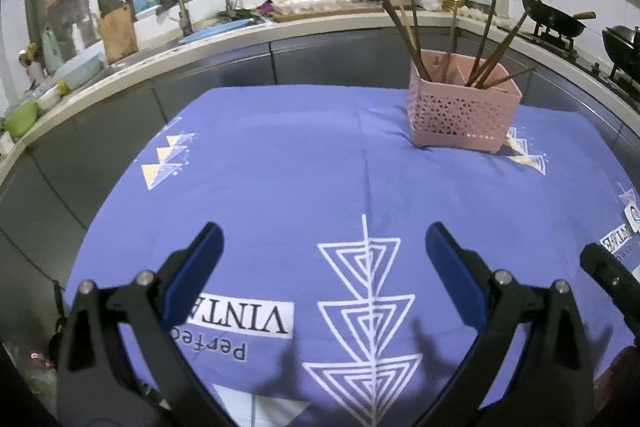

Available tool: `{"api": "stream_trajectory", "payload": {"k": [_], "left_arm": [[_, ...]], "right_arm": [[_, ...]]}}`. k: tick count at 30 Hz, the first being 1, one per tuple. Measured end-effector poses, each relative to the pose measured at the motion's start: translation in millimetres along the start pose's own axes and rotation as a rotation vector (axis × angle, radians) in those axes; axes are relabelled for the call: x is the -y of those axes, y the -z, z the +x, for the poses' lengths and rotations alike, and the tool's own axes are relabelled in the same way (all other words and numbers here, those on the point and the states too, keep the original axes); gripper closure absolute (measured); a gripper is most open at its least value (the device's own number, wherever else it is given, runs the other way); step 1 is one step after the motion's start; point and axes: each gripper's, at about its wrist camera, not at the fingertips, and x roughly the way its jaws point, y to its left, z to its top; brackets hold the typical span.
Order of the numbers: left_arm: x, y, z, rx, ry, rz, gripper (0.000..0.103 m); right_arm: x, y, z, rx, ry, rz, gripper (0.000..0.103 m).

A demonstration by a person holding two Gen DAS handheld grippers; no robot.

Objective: Organize utensils

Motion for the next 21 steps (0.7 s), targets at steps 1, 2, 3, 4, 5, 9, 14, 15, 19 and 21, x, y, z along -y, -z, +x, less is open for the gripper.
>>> {"api": "stream_trajectory", "payload": {"k": [1, 2, 3, 4, 5, 9, 14, 15, 19, 21], "left_arm": [[0, 0, -1, 0.004, -0.004, 0.002, 0.006], [0, 0, -2, 0.008, -0.009, 0.004, 0.006], [0, 0, -3, 0.010, -0.011, 0.005, 0.006], [0, -1, -4, 0.011, -0.012, 0.007, 0.006], [1, -1, -4, 0.010, -0.013, 0.008, 0.006], [2, -1, -6, 0.017, -0.017, 0.013, 0.006], [5, -2, -10, 0.027, -0.016, 0.021, 0.006], [5, -2, -12, 0.031, -0.018, 0.022, 0.006], [7, -4, -14, 0.037, -0.019, 0.025, 0.006], [7, -4, -14, 0.037, -0.018, 0.024, 0.006]], "right_arm": [[-1, -1, -1, 0.003, -0.001, -0.002, 0.041], [-1, -1, -2, 0.006, -0.002, -0.004, 0.041], [-2, -1, -3, 0.008, -0.003, -0.005, 0.041], [-2, -1, -3, 0.009, -0.005, -0.006, 0.041], [-3, -3, -4, 0.010, -0.007, -0.008, 0.041], [-7, -9, -9, 0.032, -0.012, -0.024, 0.041], [-9, -14, -14, 0.052, -0.017, -0.023, 0.041], [-9, -14, -15, 0.054, -0.018, -0.023, 0.041], [-8, -17, -16, 0.058, -0.020, -0.024, 0.041], [-9, -18, -17, 0.061, -0.021, -0.024, 0.041]]}}
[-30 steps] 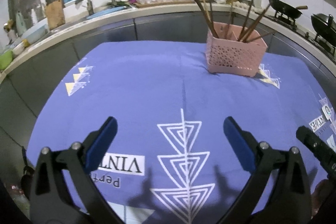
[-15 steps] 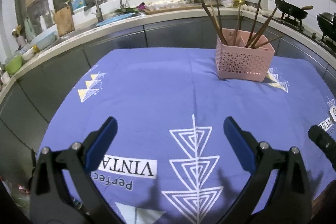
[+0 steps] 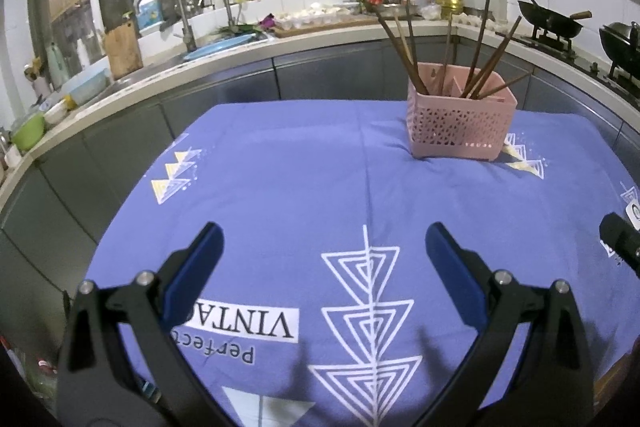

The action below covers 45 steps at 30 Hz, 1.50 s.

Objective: Organize utensils

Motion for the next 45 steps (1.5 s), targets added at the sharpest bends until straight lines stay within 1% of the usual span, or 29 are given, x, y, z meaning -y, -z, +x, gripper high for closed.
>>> {"api": "stream_trajectory", "payload": {"k": [10, 24, 35, 40, 45], "left_arm": [[0.2, -2.8, -5.4, 0.020, -0.002, 0.009, 0.006], [1.1, -0.5, -8.3, 0.015, 0.002, 0.016, 0.006], [1.2, 2.4, -7.7, 0.036, -0.037, 0.064, 0.006], [0.5, 1.9, -6.8, 0.027, -0.037, 0.066, 0.006], [-0.5, 2.7, -4.2, 0.001, -0.015, 0.062, 0.006]], "right_arm": [[-0.6, -2.1, -2.1, 0.006, -0.005, -0.002, 0.041], [-6.1, -4.2, -6.0, 0.011, -0.011, -0.006, 0.041], [-7.1, -1.4, -5.1, 0.009, -0.010, 0.002, 0.041], [-6.9, -0.2, -4.4, 0.007, -0.011, 0.001, 0.041], [-5.0, 3.0, -2.8, -0.001, -0.008, 0.008, 0.041]]}}
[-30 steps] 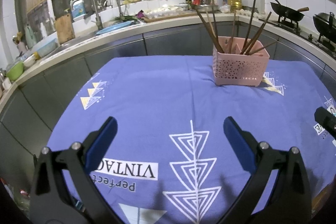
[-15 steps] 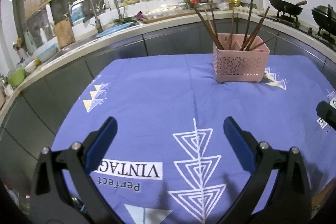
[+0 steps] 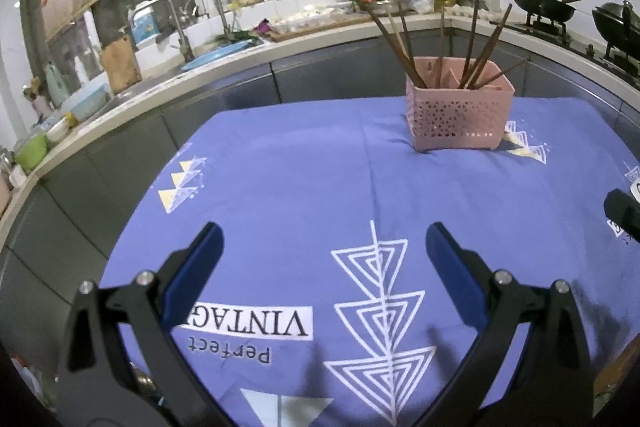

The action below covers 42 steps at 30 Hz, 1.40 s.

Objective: Organize utensils

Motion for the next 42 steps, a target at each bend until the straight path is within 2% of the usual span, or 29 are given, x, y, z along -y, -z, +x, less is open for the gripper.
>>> {"api": "stream_trajectory", "payload": {"k": [16, 28, 38, 42], "left_arm": [[-7.7, 1.8, 5.9, -0.013, 0.031, -0.022, 0.006], [-6.7, 1.2, 4.9, 0.002, 0.012, -0.021, 0.006], [0.0, 1.6, 5.9, -0.017, -0.003, -0.006, 0.006], [0.7, 2.3, 7.9, -0.013, -0.045, 0.002, 0.006]], "right_arm": [[0.4, -0.2, 0.2, -0.002, 0.001, 0.003, 0.041], [1.5, 2.4, 0.0, -0.001, 0.003, 0.006, 0.041], [3.5, 3.6, 0.1, -0.002, 0.006, 0.008, 0.041], [4.2, 5.4, -0.2, 0.001, 0.009, 0.008, 0.041]]}}
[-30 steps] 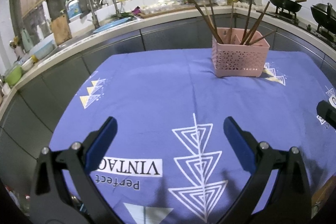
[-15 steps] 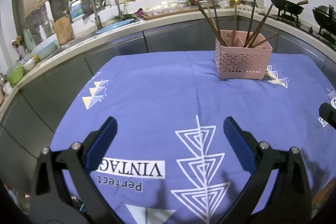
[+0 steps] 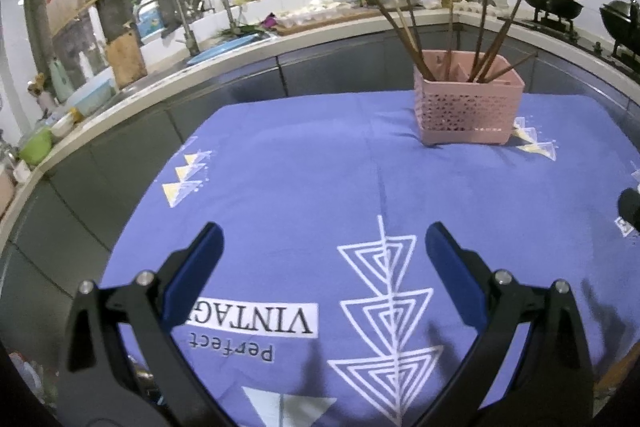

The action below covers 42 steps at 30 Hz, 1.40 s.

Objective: Organize utensils

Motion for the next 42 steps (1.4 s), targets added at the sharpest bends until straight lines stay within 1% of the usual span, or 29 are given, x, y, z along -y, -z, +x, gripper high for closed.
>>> {"api": "stream_trajectory", "payload": {"k": [10, 22, 28, 33, 35, 39, 40, 42], "left_arm": [[-4, 1, 2, -0.014, -0.031, -0.002, 0.006], [-10, 2, 3, -0.025, -0.028, -0.015, 0.006], [-12, 0, 0, -0.002, -0.024, -0.021, 0.006], [-7, -3, -9, 0.053, -0.075, 0.002, 0.006], [-4, -6, -12, 0.067, -0.059, 0.015, 0.006], [-5, -11, -13, 0.072, 0.048, -0.005, 0.006], [-5, -12, -13, 0.070, 0.061, -0.011, 0.006], [-3, -15, -12, 0.066, 0.059, -0.011, 0.006]], "right_arm": [[-2, 4, -1, 0.001, 0.002, -0.002, 0.041], [-4, 4, -1, -0.001, 0.003, -0.003, 0.041], [-4, 5, -1, -0.001, 0.004, 0.001, 0.041], [-8, 7, -1, -0.002, 0.003, -0.003, 0.041], [-9, 5, -1, -0.001, 0.005, -0.001, 0.041], [-11, 4, -3, 0.008, 0.005, -0.010, 0.041], [-12, 2, -3, 0.011, 0.005, -0.012, 0.041], [-13, 1, -5, 0.018, 0.005, -0.015, 0.041]]}}
